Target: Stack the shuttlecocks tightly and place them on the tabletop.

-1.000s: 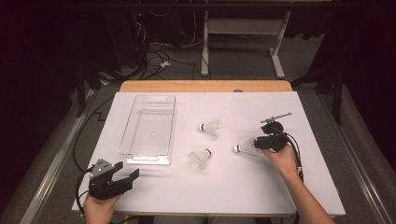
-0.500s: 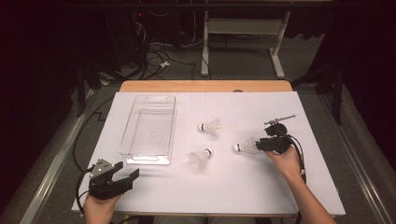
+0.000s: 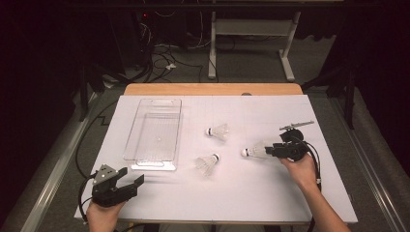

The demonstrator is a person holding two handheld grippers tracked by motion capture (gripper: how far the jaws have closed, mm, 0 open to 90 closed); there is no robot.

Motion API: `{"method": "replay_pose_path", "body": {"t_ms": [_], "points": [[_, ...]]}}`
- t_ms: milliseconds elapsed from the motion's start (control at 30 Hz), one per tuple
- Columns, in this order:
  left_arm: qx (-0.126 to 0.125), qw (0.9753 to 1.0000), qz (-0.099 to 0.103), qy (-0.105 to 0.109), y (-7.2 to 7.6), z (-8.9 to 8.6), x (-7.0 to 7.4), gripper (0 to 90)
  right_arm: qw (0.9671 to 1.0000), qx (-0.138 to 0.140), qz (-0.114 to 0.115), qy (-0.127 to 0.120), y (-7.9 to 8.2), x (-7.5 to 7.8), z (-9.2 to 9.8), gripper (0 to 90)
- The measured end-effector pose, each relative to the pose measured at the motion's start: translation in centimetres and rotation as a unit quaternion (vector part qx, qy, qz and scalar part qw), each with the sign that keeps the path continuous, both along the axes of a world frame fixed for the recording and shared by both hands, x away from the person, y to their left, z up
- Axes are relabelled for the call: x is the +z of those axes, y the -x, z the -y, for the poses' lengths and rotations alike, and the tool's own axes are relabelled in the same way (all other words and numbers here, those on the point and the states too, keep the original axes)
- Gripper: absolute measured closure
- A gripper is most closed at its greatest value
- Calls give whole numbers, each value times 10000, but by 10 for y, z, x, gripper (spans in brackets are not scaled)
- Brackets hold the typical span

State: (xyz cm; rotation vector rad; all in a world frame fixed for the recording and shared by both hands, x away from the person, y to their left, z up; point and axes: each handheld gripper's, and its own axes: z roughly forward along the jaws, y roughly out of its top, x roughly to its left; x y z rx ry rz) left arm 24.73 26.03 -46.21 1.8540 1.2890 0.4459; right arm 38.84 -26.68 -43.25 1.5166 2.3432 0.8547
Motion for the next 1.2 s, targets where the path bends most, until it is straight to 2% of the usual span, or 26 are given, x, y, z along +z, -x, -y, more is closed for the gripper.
{"method": "replay_pose_path", "body": {"t_ms": [233,433,733,1200], "points": [[1,10000,9,-1,0,0,0,295,10000,-47,83,15,7,3,7,579],[8,10000,9,2,0,0,0,295,9997,62,225,24,17,9,7,585],[12,10000,19,2,0,0,0,295,9993,242,269,-109,30,10,3,596],[8,10000,24,6,0,0,0,295,9987,445,234,-77,26,6,-14,617]]}}
